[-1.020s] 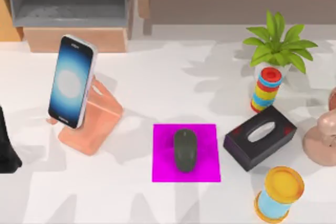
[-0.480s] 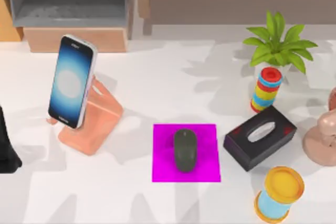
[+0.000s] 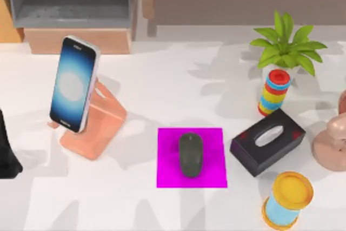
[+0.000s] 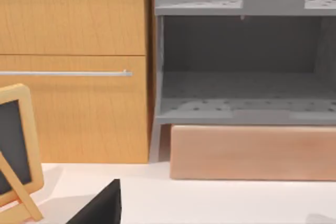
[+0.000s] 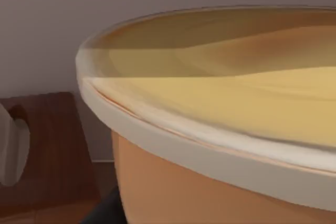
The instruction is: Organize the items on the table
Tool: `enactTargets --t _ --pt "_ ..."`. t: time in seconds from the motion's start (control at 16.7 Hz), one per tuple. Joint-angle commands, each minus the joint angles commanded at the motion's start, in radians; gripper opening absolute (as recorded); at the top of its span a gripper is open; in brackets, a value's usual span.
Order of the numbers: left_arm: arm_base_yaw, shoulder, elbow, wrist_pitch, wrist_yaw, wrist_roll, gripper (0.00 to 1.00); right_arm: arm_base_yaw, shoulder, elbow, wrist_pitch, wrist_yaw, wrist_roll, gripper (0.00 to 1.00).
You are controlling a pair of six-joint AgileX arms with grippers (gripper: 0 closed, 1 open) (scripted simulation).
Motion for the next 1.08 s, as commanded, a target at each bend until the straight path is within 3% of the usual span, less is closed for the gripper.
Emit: enactTargets --t 0.72,1.08 --pt "0.000 0.000 0.000 0.000 0.000 0.000 1.00 0.000 0.000 0.000 0.000 0.000 0.000 0.98" --pt "0.000 0.000 0.000 0.000 0.000 0.000 1.00 0.000 0.000 0.000 0.000 0.000 0.000 1.00"
